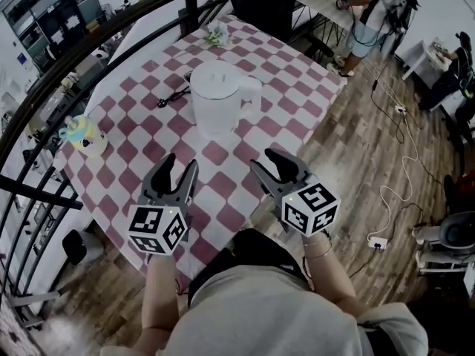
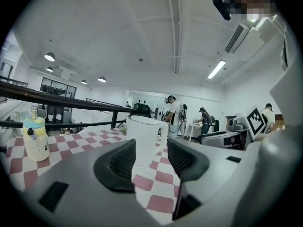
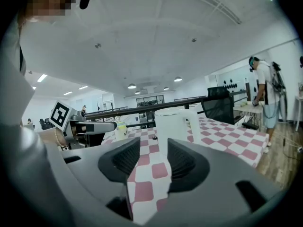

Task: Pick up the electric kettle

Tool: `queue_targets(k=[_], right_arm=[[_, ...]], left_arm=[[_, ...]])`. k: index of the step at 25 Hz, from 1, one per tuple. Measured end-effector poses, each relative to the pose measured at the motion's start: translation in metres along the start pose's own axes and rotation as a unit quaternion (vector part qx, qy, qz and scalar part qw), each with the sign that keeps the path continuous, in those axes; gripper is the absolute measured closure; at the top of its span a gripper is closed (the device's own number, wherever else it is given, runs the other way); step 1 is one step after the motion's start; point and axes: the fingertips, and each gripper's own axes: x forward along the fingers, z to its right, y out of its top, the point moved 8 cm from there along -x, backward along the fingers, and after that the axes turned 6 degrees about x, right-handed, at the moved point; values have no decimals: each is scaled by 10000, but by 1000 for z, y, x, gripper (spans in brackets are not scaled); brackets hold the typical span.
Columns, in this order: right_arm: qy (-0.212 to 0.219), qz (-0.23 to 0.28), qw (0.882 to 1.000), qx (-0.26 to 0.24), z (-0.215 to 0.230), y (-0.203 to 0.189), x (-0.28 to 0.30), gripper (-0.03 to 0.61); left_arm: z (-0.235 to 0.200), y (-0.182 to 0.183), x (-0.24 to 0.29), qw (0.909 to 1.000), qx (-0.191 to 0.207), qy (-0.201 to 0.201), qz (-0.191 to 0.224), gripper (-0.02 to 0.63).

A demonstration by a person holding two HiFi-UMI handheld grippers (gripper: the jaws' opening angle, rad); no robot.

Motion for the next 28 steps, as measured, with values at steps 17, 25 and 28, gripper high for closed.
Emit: queue_targets(k=[17,25,28], right_arm=[[-174,-280,9994,-81,91,31,80,334],[-278,-400,9987,-167,117,35,116,319],[-352,-470,9979,-255,123,34,126,319]], left_arm=[[-47,1,89,9986,220,-346,-327,268],[-66,-14,123,9950,312,-685,-664,262],[-69,-20,134,9933,354,-780,-777,261]])
